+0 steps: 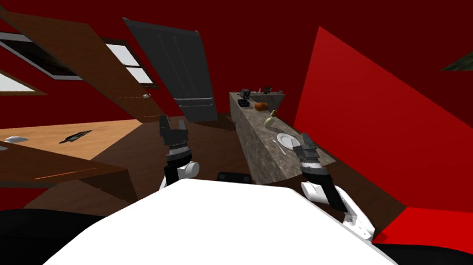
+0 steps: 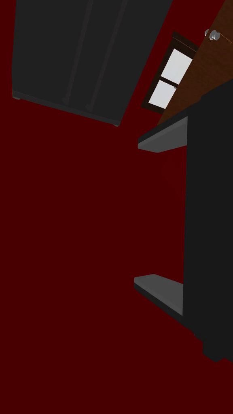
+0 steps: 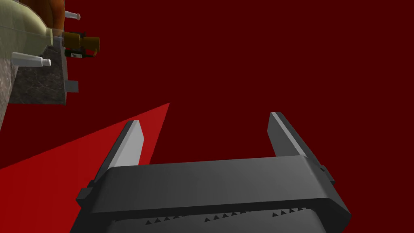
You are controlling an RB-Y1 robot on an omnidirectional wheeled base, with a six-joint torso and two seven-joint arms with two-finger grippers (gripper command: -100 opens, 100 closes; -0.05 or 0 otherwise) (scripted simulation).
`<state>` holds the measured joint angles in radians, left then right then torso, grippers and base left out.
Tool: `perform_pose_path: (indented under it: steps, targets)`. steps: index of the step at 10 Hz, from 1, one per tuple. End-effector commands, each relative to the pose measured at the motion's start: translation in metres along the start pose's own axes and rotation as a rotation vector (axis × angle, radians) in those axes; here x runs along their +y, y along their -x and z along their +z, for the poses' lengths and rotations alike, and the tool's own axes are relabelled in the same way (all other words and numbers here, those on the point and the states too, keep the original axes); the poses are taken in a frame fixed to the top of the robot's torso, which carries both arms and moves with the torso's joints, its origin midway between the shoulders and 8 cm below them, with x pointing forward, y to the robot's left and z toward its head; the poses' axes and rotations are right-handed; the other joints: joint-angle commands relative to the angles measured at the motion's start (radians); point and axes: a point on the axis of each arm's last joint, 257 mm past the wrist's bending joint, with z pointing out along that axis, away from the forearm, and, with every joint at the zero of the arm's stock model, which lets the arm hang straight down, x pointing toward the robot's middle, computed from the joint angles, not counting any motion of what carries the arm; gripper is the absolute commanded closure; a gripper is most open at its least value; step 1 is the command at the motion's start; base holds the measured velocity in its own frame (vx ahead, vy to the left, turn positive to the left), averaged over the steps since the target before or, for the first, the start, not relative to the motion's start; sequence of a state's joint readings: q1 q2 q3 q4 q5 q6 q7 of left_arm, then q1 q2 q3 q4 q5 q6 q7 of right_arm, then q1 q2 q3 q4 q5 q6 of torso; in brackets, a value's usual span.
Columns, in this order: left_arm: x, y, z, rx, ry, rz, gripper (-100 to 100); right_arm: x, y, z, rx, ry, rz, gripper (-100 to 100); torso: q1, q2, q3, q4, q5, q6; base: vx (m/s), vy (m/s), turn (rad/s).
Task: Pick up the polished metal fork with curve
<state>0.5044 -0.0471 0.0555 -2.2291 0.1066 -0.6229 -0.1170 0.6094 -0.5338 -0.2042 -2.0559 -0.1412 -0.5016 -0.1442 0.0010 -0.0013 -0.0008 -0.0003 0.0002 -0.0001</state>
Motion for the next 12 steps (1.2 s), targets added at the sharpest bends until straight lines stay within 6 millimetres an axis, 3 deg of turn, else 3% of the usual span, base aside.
perform_pose_path:
  steps: [1, 6, 7, 8, 9, 10, 11, 12]
  targets:
    - [0.000, 0.000, 0.000, 0.000, 0.000, 0.000, 0, -0.005, 0.000, 0.000, 0.024, -0.019, -0.021, -100, 0.000, 0.000, 0.000, 0.000, 0.000, 0.000, 0.016, 0.019, 0.058]
    - [0.000, 0.000, 0.000, 0.000, 0.000, 0.000, 0, -0.039, 0.012, -0.010, 0.119, -0.139, -0.118, -100, 0.000, 0.000, 0.000, 0.000, 0.000, 0.000, 0.021, 0.020, 0.086]
    - [0.000, 0.000, 0.000, 0.000, 0.000, 0.000, 0, -0.038, 0.011, -0.008, 0.134, -0.138, -0.128, -100, 0.000, -0.001, 0.000, 0.000, 0.000, 0.000, 0.026, 0.014, 0.069]
    - [0.000, 0.000, 0.000, 0.000, 0.000, 0.000, 0, -0.051, 0.015, -0.013, 0.159, -0.181, -0.156, -100, 0.000, 0.000, 0.000, 0.000, 0.000, 0.000, 0.037, 0.019, 0.107]
    - [0.000, 0.000, 0.000, 0.000, 0.000, 0.000, 0, -0.050, 0.014, -0.012, 0.173, -0.180, -0.165, -100, 0.000, -0.001, -0.001, 0.000, 0.000, 0.000, 0.029, 0.012, 0.056]
    - [0.000, 0.000, 0.000, 0.000, 0.000, 0.000, 0, -0.063, 0.018, -0.018, 0.198, -0.224, -0.193, -100, 0.000, -0.001, -0.001, 0.000, 0.000, 0.000, 0.030, 0.018, 0.126]
    - [0.000, 0.000, 0.000, 0.000, 0.000, 0.000, 0, -0.062, 0.018, -0.016, 0.214, -0.223, -0.204, -100, 0.000, -0.001, -0.001, 0.000, 0.000, 0.000, 0.030, 0.013, 0.055]
    - [0.000, 0.000, 0.000, 0.000, 0.000, 0.000, 0, -0.076, 0.022, -0.023, 0.239, -0.268, -0.232, -100, 0.000, -0.001, 0.000, 0.000, 0.000, 0.000, 0.040, 0.011, 0.098]
